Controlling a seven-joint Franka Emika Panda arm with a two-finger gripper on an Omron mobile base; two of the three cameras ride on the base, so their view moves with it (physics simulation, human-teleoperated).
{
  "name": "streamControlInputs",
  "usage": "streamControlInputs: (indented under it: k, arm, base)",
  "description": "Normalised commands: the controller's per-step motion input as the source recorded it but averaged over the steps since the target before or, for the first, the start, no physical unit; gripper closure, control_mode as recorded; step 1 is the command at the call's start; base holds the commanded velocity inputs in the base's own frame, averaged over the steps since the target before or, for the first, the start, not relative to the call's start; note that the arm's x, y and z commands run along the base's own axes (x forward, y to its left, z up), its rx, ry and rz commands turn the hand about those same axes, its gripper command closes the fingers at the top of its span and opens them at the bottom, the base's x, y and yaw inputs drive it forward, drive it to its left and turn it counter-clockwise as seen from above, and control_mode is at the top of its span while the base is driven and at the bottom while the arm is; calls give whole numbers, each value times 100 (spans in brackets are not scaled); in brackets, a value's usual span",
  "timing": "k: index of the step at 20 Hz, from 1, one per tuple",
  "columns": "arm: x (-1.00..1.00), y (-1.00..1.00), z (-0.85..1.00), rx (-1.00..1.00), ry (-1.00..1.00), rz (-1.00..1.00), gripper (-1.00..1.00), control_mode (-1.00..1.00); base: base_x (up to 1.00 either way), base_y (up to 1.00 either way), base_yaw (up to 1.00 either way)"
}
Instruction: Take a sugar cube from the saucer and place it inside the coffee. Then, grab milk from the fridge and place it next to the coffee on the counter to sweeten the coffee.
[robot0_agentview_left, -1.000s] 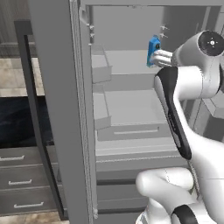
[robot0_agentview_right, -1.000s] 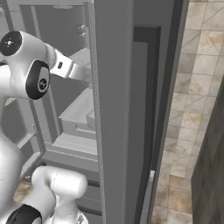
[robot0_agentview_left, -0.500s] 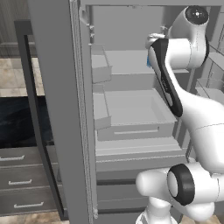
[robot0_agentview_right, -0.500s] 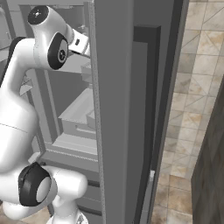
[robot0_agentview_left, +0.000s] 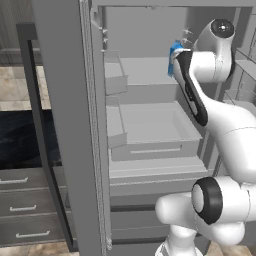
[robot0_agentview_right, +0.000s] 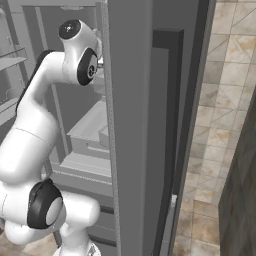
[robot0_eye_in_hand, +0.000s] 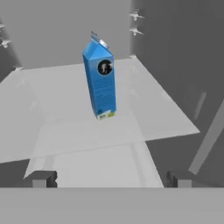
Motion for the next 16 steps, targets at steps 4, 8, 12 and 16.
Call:
streamControlInputs:
  k: [4,8,12,16]
  arm:
    - [33,-8,-8,0,-7,1,-100,-100]
    - [33,0,-2,0,-5,0,-100,-100]
    - [36,0,-1,0,-1,0,-100,-100]
    - [43,0,0,0,0,0,-100,-100]
  base:
    - [0,0,0]
    - [0,0,0]
    - [0,0,0]
    - [0,0,0]
